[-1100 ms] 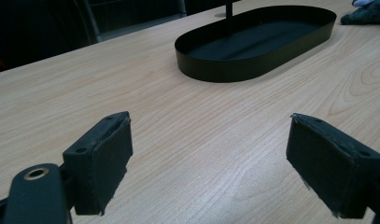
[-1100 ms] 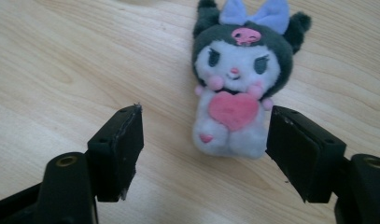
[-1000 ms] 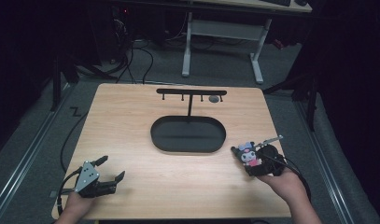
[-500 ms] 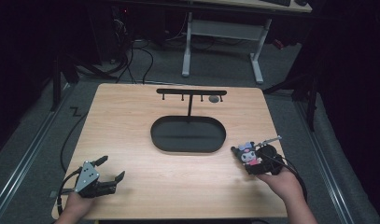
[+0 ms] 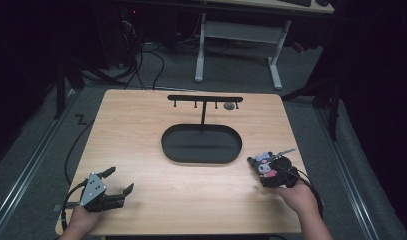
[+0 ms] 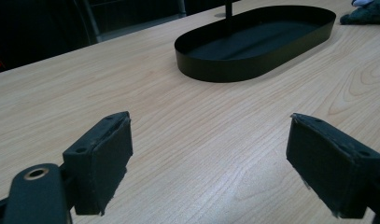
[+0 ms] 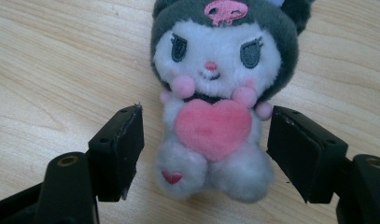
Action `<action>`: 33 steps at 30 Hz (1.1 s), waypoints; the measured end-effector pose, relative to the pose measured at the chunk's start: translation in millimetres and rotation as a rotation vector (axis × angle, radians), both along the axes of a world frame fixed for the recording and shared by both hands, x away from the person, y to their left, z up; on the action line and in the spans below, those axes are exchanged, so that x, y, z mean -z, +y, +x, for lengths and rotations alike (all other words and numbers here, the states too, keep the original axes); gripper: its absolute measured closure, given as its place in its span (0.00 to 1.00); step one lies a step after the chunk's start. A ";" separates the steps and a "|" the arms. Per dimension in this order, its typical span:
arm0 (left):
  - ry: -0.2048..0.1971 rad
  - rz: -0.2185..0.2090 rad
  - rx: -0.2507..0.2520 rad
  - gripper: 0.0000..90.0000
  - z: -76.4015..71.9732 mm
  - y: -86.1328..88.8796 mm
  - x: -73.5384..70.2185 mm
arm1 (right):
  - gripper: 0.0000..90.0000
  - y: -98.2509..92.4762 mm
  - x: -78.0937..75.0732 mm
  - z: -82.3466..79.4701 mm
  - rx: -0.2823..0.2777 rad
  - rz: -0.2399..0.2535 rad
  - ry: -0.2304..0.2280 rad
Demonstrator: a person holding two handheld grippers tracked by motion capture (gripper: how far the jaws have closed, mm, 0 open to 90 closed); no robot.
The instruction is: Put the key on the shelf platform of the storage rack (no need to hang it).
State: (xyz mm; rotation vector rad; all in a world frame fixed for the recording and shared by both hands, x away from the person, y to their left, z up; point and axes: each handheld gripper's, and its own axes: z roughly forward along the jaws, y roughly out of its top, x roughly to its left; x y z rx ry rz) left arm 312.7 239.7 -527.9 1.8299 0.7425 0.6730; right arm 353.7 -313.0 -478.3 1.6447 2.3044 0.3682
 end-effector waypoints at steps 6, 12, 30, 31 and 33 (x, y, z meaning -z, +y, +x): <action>0.000 0.001 0.000 0.17 0.0 -0.1 0.0 | 0.40 0.4 3.1 0.4 0.004 -0.013 0.004; 0.001 0.001 -0.001 0.17 0.2 -0.2 0.1 | 0.50 0.4 4.1 -0.4 0.014 -0.020 -0.002; -0.002 0.004 -0.005 0.17 -0.1 -0.6 0.1 | 0.53 3.2 -13.6 -0.5 0.007 -0.021 -0.014; -0.001 0.004 -0.005 0.17 -0.1 -0.6 0.1 | 0.53 3.2 -15.2 -0.2 0.004 -0.020 -0.016; -0.001 0.003 -0.005 0.17 -0.1 -0.7 0.2 | 0.53 4.4 -18.9 0.1 -0.001 -0.020 -0.013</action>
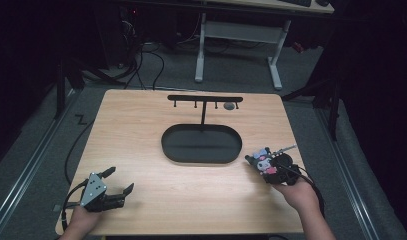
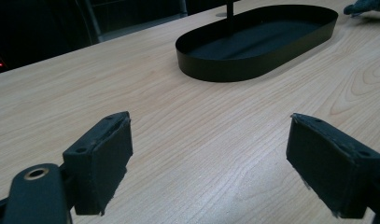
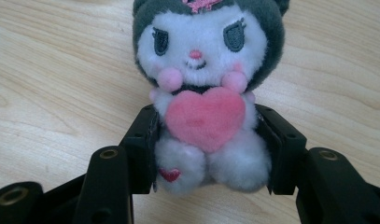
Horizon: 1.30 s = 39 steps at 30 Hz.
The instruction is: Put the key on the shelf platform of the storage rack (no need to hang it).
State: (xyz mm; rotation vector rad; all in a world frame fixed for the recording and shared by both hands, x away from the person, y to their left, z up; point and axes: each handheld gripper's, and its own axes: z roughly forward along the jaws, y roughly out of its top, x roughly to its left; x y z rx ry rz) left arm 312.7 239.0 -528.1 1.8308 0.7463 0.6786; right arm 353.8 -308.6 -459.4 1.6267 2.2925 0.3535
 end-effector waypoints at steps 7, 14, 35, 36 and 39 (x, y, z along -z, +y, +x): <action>-0.001 -0.002 0.001 0.17 0.0 0.2 0.0 | 0.53 5.1 -9.1 2.0 -0.015 0.010 0.009; 0.000 -0.003 0.001 0.17 0.0 0.4 0.0 | 0.53 10.1 -18.4 7.2 -0.034 0.021 0.026; -0.001 -0.003 0.002 0.17 -0.1 0.5 0.0 | 0.53 37.0 -46.8 18.7 -0.100 0.025 0.043; -0.001 -0.003 0.002 0.17 -0.1 0.5 0.0 | 0.53 37.0 -46.8 18.7 -0.100 0.025 0.043; 0.000 -0.003 0.002 0.17 0.0 0.5 -0.1 | 0.53 43.0 -51.7 22.2 -0.112 0.021 0.038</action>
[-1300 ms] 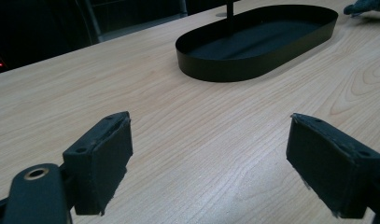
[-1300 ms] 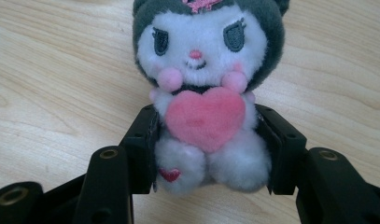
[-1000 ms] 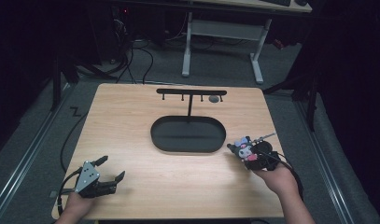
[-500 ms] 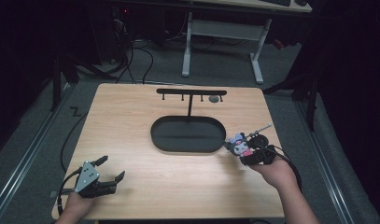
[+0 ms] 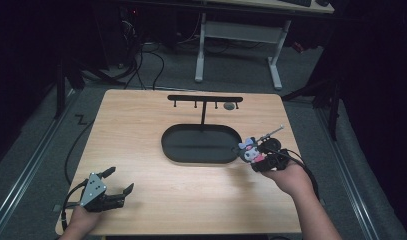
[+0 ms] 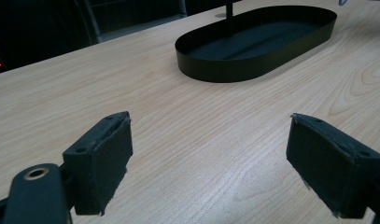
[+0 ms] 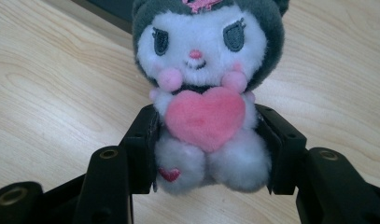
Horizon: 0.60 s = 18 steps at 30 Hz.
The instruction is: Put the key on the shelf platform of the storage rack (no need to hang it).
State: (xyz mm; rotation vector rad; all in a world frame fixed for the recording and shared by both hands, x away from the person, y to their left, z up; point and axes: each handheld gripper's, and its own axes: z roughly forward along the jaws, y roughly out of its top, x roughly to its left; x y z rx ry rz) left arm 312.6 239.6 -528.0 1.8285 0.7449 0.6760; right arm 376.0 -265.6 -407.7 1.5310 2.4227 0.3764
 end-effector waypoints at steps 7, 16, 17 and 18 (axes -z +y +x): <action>-0.001 0.000 0.000 0.17 -0.1 -0.1 0.0 | 0.53 8.6 -4.3 6.1 -0.011 -0.002 -0.011; -0.001 0.000 0.002 0.17 -0.3 0.1 0.0 | 0.53 24.3 -5.0 17.4 -0.033 -0.001 -0.017; -0.001 0.000 0.002 0.17 -0.3 0.1 0.0 | 0.53 27.9 -4.1 19.9 -0.035 0.004 -0.013; -0.001 0.000 0.002 0.17 -0.3 0.2 0.0 | 0.53 29.5 -3.3 21.3 -0.038 0.006 -0.013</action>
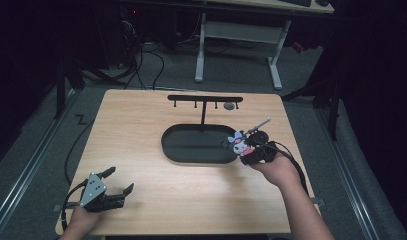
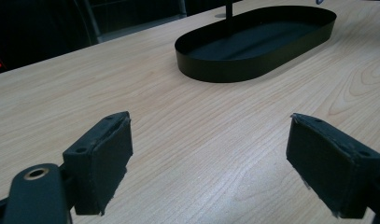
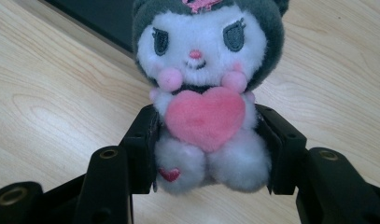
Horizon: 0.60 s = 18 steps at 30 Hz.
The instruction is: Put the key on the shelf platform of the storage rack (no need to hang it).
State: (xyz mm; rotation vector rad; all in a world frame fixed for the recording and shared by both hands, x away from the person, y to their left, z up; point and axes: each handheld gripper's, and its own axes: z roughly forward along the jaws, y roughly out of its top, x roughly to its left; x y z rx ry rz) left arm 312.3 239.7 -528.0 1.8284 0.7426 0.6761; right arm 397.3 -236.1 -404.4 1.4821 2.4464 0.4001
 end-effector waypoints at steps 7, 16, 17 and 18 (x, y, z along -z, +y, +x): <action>0.000 0.000 0.000 0.17 -0.1 0.0 0.0 | 0.53 12.6 3.2 11.1 -0.010 0.000 -0.005; 0.003 -0.006 -0.002 0.17 0.1 0.4 0.0 | 0.53 28.0 10.0 31.1 -0.017 0.006 -0.007; 0.003 -0.008 -0.002 0.17 0.3 0.3 0.1 | 0.53 29.7 11.8 33.6 -0.008 0.010 -0.006; 0.003 -0.008 -0.002 0.17 0.3 0.3 0.1 | 0.53 30.9 13.1 36.3 -0.006 0.010 -0.003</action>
